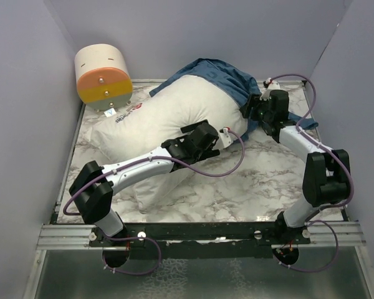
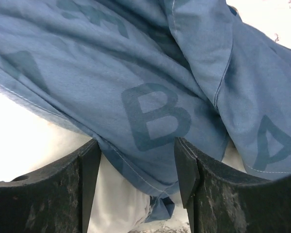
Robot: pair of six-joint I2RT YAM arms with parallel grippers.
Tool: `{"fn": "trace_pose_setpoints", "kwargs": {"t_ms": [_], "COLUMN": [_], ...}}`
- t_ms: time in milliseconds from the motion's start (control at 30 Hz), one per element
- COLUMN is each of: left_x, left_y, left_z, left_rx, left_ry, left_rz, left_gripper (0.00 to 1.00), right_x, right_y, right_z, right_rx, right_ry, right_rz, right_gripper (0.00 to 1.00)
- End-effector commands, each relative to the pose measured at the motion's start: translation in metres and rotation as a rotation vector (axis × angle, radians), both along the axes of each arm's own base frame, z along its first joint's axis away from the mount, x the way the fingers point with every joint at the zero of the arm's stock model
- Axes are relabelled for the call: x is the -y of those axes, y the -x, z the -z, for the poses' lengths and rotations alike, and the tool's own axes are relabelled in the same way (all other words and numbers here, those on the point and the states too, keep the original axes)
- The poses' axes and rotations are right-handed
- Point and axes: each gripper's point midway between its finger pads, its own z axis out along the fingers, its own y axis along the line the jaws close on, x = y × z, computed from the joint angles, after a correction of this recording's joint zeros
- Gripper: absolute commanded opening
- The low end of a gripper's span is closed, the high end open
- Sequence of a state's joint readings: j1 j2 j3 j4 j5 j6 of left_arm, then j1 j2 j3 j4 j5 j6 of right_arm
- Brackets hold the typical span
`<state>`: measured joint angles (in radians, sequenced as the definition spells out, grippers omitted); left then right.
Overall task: Put the pillow into the pillowcase
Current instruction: Stuff the pillow into the pillowcase.
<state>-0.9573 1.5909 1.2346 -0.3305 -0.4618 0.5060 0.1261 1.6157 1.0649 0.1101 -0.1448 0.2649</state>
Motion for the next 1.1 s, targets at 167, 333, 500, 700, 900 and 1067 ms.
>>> {"fn": "trace_pose_setpoints", "kwargs": {"t_ms": [167, 333, 500, 700, 900, 1067], "left_x": [-0.008, -0.009, -0.012, -0.017, -0.034, -0.038], "left_y": [-0.001, -0.004, -0.006, -0.02, -0.044, -0.051], "left_z": [0.037, 0.043, 0.049, 0.037, 0.008, -0.02], "left_rx": [-0.173, -0.233, -0.27, -0.288, -0.292, -0.31], "left_ry": [0.036, 0.1, 0.122, 0.226, 0.428, 0.641], "left_rz": [0.024, 0.029, 0.025, -0.027, -0.104, -0.089], "left_gripper": [0.44, 0.29, 0.09, 0.0, 0.0, 0.0], "right_x": [0.0, -0.004, -0.027, -0.104, -0.149, -0.147], "right_y": [-0.009, -0.005, 0.006, 0.058, 0.113, 0.118], "right_z": [0.039, 0.029, -0.004, -0.079, -0.124, -0.053], "right_rx": [-0.061, -0.028, 0.045, 0.184, 0.229, 0.014], "right_ry": [0.193, 0.248, 0.172, -0.05, -0.199, -0.15], "right_rz": [0.045, 0.046, -0.063, -0.462, -0.74, -0.682], "right_gripper": [0.53, 0.18, 0.01, 0.01, 0.01, 0.01]}}
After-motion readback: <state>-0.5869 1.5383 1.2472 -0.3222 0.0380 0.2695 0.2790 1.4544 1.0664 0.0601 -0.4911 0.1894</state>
